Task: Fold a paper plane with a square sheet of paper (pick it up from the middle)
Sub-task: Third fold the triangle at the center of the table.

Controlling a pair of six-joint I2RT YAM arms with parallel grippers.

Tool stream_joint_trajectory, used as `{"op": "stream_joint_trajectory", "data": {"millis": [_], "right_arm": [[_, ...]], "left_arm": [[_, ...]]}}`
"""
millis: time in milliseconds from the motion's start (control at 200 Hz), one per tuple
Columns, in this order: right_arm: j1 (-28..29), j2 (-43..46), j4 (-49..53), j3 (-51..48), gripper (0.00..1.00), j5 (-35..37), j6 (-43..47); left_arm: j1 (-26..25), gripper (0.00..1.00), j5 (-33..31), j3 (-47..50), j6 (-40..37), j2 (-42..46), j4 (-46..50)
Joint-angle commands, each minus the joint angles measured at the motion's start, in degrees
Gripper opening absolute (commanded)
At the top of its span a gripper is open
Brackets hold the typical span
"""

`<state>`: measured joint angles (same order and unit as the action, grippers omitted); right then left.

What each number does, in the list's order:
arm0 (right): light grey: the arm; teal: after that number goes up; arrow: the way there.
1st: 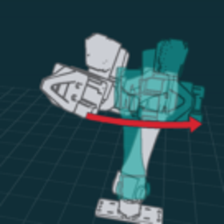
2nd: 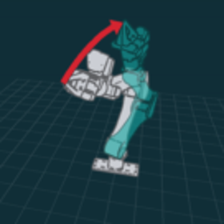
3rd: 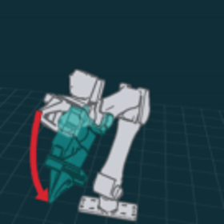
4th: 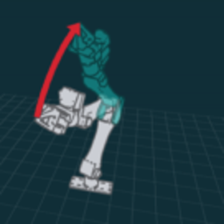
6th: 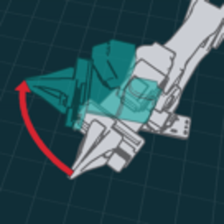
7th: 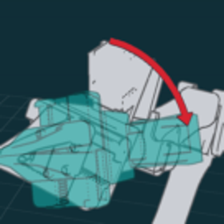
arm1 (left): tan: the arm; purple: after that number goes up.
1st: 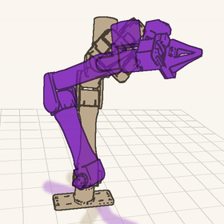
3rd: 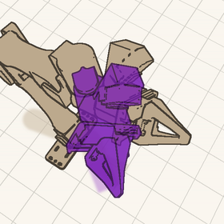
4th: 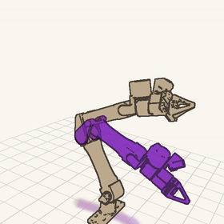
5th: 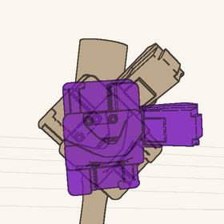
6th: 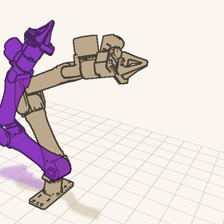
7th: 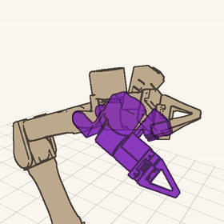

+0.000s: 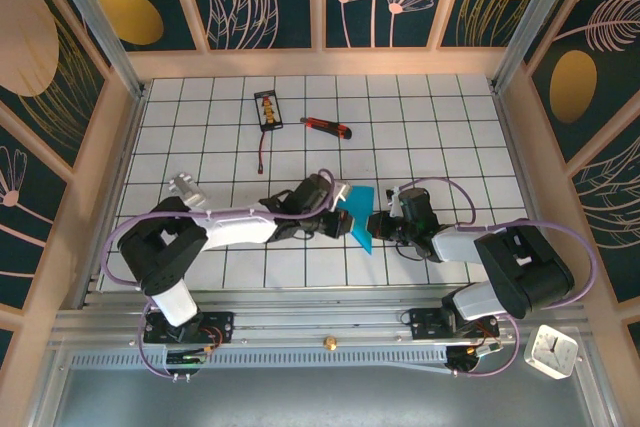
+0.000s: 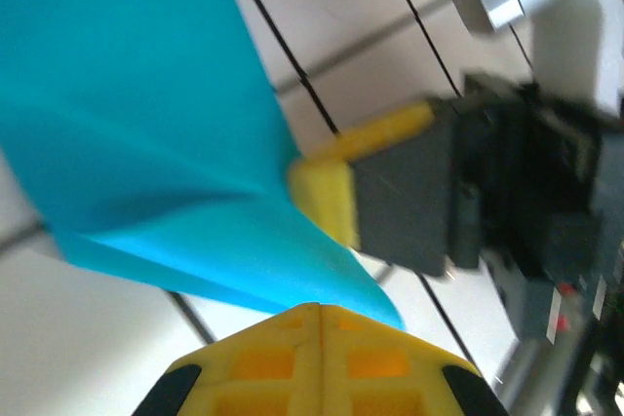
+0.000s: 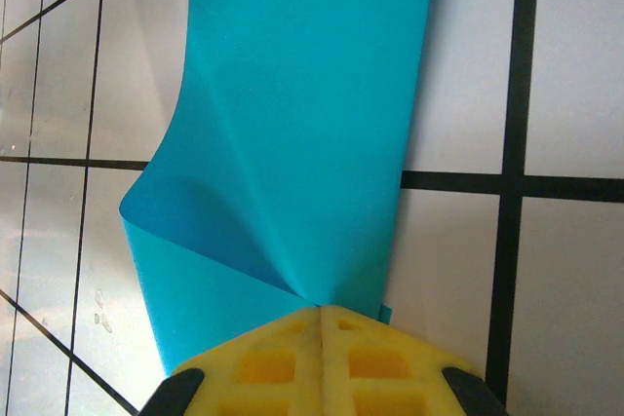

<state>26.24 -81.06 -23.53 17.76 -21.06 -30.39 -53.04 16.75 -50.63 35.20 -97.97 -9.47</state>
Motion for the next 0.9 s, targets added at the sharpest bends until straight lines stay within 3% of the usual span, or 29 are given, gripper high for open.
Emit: {"op": "stream_joint_trajectory", "data": {"millis": [0,205,891], "right_arm": [[0.6,-2.1,5.1,0.1,0.0,2.2,-0.1],[0.5,-2.5,4.8,0.1,0.0,2.4,-0.4],[0.2,-2.8,4.7,0.0,0.0,2.5,-0.9]], "left_arm": [[-1.4,0.0,3.2,2.4,6.0,0.1,-9.2],[-3.1,0.0,3.9,5.9,9.9,-2.3,-18.8],[-5.5,0.0,6.0,3.4,8.9,-10.9,-22.7]]}}
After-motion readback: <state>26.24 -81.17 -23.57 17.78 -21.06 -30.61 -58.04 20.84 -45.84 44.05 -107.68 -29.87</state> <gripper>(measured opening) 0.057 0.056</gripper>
